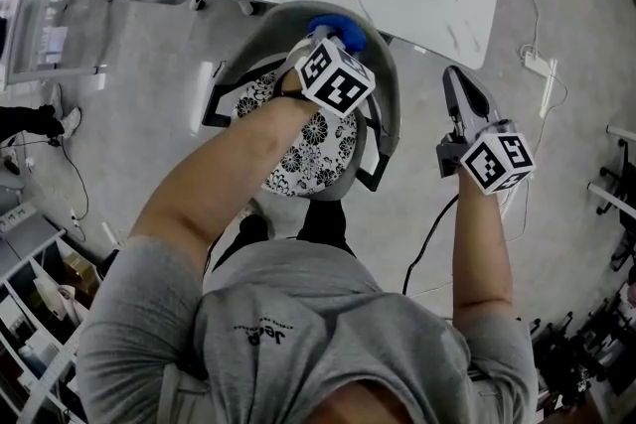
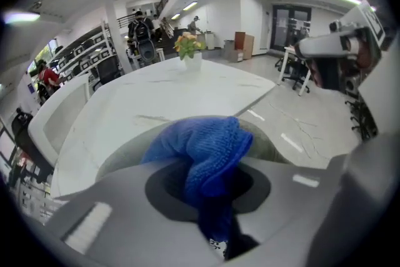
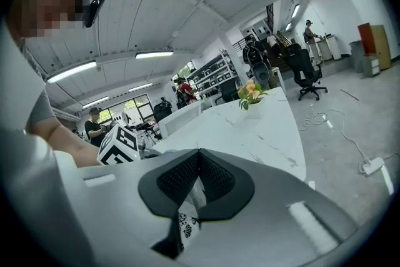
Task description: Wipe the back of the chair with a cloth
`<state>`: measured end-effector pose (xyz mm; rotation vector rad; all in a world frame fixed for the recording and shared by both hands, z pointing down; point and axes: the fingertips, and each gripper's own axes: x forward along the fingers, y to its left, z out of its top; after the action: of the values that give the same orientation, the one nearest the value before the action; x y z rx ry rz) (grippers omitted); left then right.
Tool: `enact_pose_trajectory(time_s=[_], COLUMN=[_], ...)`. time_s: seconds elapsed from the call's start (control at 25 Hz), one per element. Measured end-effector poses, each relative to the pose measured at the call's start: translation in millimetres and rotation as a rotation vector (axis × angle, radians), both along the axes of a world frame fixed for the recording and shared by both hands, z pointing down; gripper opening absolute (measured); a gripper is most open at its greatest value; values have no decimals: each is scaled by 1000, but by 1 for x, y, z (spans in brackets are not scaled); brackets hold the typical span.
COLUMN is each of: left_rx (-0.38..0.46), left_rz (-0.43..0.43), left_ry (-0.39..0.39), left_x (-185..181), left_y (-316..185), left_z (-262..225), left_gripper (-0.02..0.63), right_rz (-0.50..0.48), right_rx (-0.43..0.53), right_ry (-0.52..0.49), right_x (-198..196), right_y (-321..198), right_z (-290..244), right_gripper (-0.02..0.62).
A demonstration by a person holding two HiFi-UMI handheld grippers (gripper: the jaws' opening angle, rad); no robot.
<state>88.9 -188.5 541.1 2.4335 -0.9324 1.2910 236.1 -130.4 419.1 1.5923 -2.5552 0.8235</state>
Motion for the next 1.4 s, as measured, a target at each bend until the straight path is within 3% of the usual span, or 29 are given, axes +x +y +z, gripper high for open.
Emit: enact_pose_trajectory(time_s=[0.32, 0.52, 0.6, 0.8, 1.0, 1.12, 1.24, 1.4], left_rx=[-90, -111, -124, -214, -259, -270, -272, -274], left_rz=[280, 430, 429, 179, -128, -280, -379, -443], left_ry=[-4, 129, 200, 317, 309, 314, 314, 300], left_x=[48, 67, 64, -9, -127, -180, -208, -214], left_y=[47, 81, 92, 87, 66, 51, 34, 13], left_z=[16, 7, 0, 3, 35, 44, 50, 56], left_gripper=[126, 126, 126, 126, 126, 126, 126, 126], right_rz=[6, -5, -15, -36, -45, -55, -59, -61], right_rx=[3, 4, 4, 15, 0, -11, -22, -28], right_ry=[2, 17, 22, 26, 21, 20, 25, 31], right_x=[-1, -12, -23, -53, -79, -94, -102, -103], right_y=[4, 0, 0, 1, 1, 0, -1, -4], right_z=[-3, -6, -7, -14, -10, -7, -4, -1], right_gripper=[3, 3, 3, 3, 3, 3, 3, 3])
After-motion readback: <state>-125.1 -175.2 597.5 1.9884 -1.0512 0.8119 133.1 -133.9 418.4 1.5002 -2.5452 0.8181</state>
